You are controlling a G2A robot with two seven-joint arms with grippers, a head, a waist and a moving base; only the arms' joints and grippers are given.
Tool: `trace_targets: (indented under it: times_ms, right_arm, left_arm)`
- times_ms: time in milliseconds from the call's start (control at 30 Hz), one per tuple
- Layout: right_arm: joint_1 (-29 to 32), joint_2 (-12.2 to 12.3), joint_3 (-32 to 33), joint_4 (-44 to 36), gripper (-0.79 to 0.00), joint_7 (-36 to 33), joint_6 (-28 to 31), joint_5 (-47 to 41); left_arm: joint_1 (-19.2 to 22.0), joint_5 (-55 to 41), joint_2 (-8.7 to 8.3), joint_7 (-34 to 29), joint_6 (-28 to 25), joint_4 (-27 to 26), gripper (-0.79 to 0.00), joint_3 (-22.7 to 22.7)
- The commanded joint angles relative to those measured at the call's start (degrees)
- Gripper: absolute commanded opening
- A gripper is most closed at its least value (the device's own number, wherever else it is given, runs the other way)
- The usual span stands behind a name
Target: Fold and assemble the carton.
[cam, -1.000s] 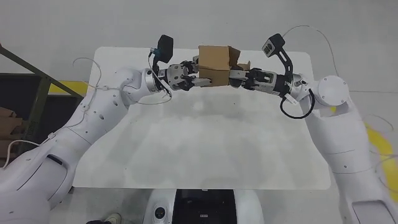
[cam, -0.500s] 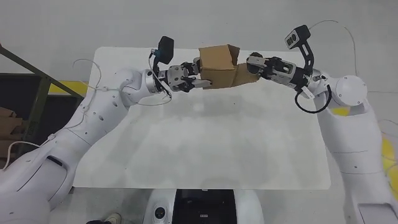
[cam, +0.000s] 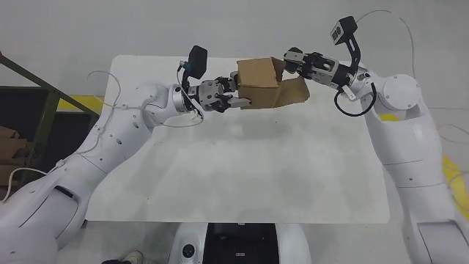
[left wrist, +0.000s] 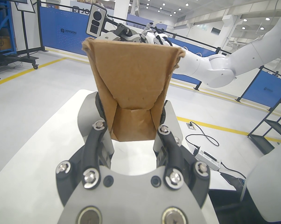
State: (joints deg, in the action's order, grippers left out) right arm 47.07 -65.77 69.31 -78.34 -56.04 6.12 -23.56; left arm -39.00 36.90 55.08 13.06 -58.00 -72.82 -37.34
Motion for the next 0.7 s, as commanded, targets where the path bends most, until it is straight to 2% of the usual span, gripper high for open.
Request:
trace_targets:
  times_ms: [0, 167, 267, 500, 667]
  right_arm:
    - [0.29, 0.14, 0.12, -0.88, -0.785, -1.17, -0.33, 0.12]
    - [1.85, 0.61, 0.27, -5.13, -0.785, -4.94, -1.69, 0.5]
    - [2.59, 0.81, 0.71, -6.96, -0.785, -4.96, -1.79, 0.76]
    - [4.75, 2.01, 7.86, -7.15, -0.785, 0.65, -2.25, 1.66]
    - [7.76, 3.25, 12.37, -6.86, -0.785, 3.43, -8.1, 6.77]
  left_arm:
    - [-0.02, -0.12, -0.08, 0.13, 0.0, 0.11, -0.471, -0.13]
    - [0.03, -0.22, -0.25, 0.17, 0.0, 0.15, -0.471, -0.33]
    - [0.13, -0.14, -0.27, 0.06, 0.0, 0.04, -0.471, -0.3]
    - [0.39, -0.05, -0.34, -0.06, 0.0, 0.08, -0.471, -0.28]
    - [0.34, 0.5, -0.56, 0.51, 0.0, 0.03, -0.48, -0.78]
